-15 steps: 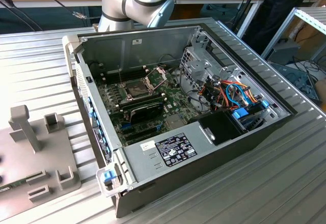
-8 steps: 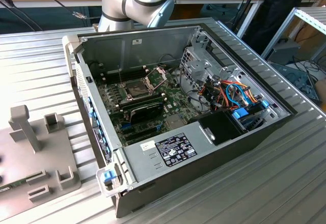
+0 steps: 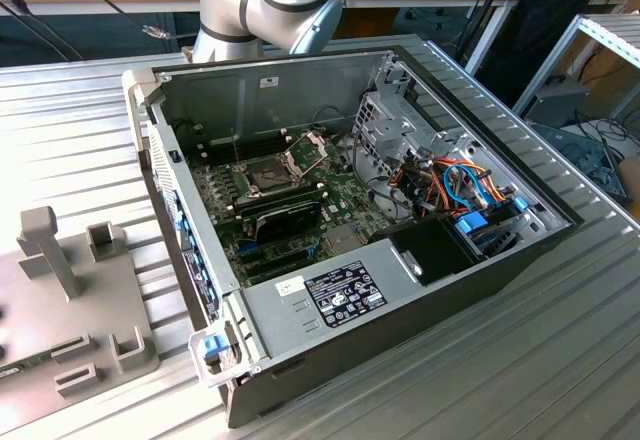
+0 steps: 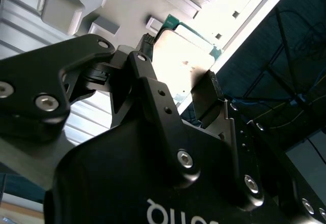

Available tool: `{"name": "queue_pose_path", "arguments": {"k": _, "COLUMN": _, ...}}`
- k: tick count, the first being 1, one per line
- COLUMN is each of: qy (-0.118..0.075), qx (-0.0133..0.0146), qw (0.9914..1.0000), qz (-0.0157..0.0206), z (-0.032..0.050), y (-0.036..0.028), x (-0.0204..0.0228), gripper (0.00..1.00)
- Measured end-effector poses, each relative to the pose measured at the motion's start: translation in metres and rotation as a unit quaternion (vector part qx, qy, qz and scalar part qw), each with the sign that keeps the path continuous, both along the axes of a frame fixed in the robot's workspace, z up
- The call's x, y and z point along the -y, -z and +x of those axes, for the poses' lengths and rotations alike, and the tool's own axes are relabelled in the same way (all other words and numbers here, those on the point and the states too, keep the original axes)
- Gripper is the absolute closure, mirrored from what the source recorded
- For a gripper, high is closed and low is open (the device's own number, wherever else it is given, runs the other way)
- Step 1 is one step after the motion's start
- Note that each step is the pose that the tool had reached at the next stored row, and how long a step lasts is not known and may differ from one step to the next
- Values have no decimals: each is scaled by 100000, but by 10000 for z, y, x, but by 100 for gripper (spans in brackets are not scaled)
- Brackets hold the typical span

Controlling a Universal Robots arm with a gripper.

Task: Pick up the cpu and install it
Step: 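Pick up the cpu and move it towards the insertion slot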

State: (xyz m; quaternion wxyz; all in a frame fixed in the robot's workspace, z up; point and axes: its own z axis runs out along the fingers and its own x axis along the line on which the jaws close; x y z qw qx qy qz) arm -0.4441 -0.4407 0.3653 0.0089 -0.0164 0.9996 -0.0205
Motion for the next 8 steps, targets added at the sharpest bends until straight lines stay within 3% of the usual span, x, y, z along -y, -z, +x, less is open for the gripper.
{"name": "queue_pose_path", "arguments": {"k": 8, "qy": 0, "qx": 1, "qw": 100000, "qz": 1, "z": 86, "y": 2, "x": 0, "gripper": 45}}
